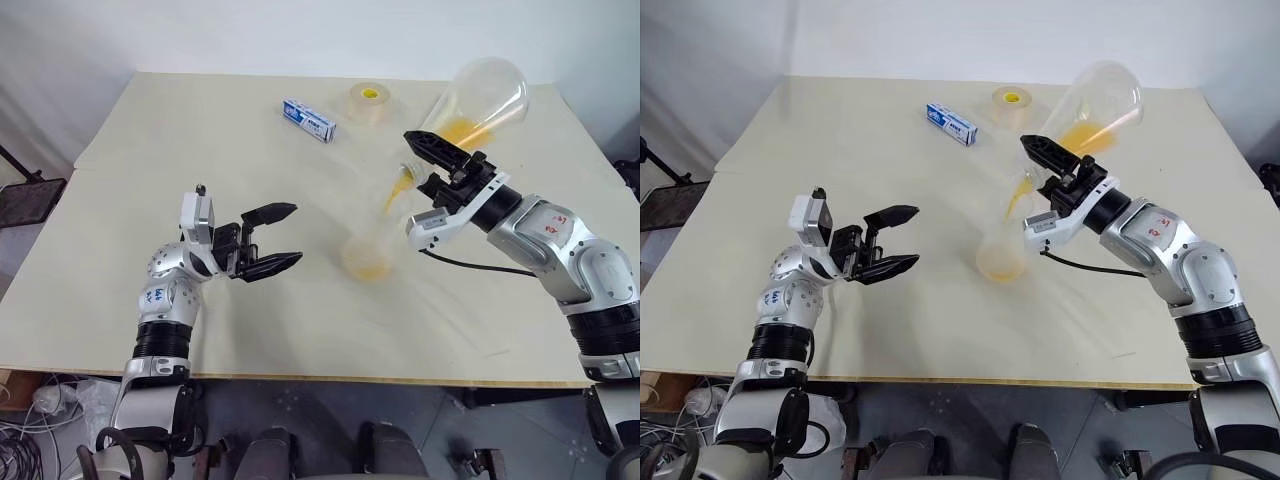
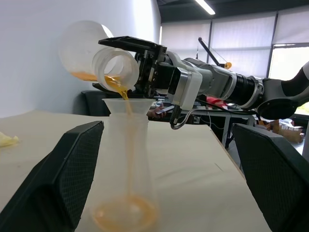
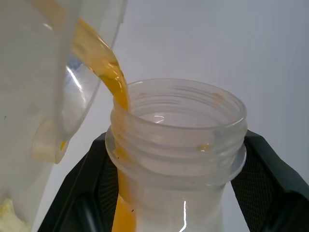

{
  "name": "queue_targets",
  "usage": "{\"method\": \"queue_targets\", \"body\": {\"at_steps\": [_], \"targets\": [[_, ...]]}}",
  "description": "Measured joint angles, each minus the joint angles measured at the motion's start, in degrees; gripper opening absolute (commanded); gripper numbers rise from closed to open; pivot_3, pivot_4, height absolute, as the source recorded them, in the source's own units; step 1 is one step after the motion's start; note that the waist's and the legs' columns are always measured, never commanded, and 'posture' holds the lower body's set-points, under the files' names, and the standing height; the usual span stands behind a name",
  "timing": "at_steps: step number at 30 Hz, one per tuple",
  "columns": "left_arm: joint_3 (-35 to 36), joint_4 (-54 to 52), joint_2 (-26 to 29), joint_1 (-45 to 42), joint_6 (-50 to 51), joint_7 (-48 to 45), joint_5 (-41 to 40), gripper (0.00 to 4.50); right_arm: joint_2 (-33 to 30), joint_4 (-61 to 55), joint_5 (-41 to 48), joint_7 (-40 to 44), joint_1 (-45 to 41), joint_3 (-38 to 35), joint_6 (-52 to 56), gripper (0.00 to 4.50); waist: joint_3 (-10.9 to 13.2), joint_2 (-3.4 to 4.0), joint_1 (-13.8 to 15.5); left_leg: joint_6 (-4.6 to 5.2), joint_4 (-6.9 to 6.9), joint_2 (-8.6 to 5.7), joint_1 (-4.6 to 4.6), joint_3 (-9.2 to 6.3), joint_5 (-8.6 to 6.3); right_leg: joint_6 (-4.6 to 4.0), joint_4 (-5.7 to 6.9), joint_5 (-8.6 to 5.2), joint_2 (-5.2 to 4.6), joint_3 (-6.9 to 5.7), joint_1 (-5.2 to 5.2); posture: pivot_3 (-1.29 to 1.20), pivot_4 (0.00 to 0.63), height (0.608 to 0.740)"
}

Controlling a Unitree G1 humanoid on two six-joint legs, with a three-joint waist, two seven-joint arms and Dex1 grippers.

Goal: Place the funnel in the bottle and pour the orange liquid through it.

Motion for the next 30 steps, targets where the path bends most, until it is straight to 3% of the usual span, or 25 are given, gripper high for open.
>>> {"method": "queue_targets", "body": {"at_steps": [30], "targets": [[0.0, 0.0, 0.0, 0.0, 0.0, 0.6, 0.0, 4.5, -2.5, 2.9, -5.2, -7.4, -2.0, 2.2, -1.4, 2.75, 0.0, 0.0, 0.0, 0.0, -0.01, 0.02, 0.0, 0.01, 0.0, 0.0, -0.02, 0.0, 0.0, 0.0, 0.0, 0.0, 0.15, 0.74]]}}
